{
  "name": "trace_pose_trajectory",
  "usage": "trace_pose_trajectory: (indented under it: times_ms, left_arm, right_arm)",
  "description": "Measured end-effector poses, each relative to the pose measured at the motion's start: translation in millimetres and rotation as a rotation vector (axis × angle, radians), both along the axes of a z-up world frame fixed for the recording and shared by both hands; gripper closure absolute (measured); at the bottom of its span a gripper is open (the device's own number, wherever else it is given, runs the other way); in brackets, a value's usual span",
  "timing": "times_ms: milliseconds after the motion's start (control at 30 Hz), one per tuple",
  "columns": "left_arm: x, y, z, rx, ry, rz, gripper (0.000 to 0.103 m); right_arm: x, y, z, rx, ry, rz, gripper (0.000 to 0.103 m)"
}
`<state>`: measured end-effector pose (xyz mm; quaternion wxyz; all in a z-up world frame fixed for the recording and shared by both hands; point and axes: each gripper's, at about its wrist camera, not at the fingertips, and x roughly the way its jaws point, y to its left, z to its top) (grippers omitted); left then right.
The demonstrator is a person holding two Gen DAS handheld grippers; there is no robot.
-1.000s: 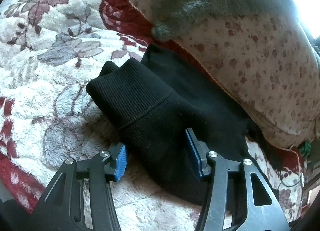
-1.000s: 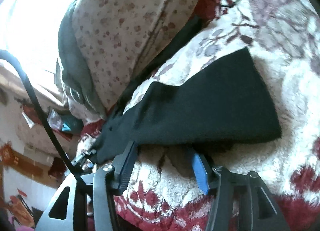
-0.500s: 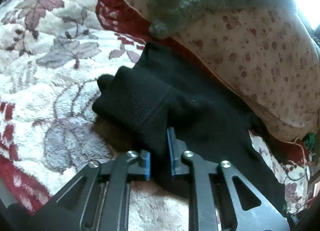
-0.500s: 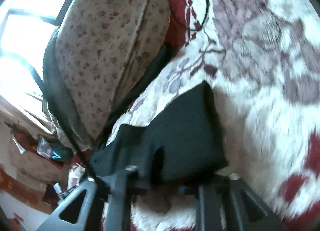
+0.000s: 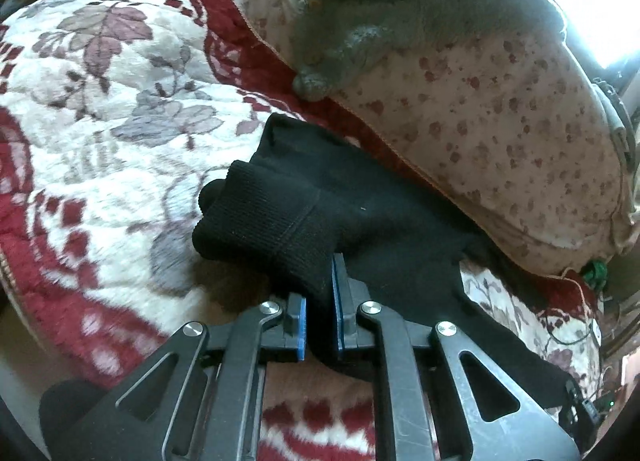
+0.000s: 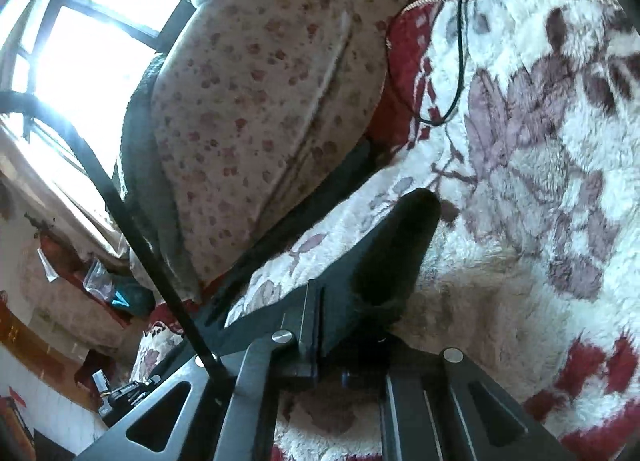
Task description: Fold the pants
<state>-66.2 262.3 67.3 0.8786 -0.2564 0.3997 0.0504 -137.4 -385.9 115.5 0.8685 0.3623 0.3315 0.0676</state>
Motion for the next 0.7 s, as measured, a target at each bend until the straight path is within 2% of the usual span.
trace_pose_trajectory:
  times_ms: [100,167,267,333,367,467,500,600,700]
  left_arm:
    - [-12.7,2.7,-5.6,0.018,0.018,0.002,0.094]
    - [-14.8,5.3,-19.3,0.006,0.051,0.013,0.094]
    - [-13.1,7.7,-42.0,0.008,0.115,0.042,0.088]
    - [-15.6,8.6,-48.6,-0.001,0.117,0.047,0.084]
    - [-19.0,8.9,-47.2,0.003,0.101,0.043,0.084]
    - [-24.8,8.4,-41.8,0.048,0.117,0.019,0.079]
    - [-27.1,9.8,-39.7,0.061,0.125,0.022,0.077]
    - [-39.0,11.7,-26.8,0.117,0.134,0.04,0.077]
    - [-51.5,11.3,-6.2,0.189,0.105,0.052,0.077]
  right_arm:
    - [-4.4,-1.2,-1.4,-0.009,0.012,0.002,0.097]
    - [-3.7,-2.0,-9.0,-0.021,0.044,-0.003,0.097]
    - [1.3,0.7,-29.8,-0.085,0.143,-0.012,0.096]
    - [3.3,-0.3,-42.5,-0.087,0.208,-0.021,0.095]
    - [3.0,-1.7,-42.6,-0.078,0.209,-0.023,0.092]
    - [2.1,-5.1,-29.1,-0.154,0.231,-0.057,0.073]
    - [2.1,-6.9,-23.0,-0.186,0.243,-0.074,0.073]
    - [0.4,-11.5,-4.7,-0.191,0.203,-0.071,0.073]
    - [2.7,-7.9,11.1,-0.209,0.169,-0.059,0.072]
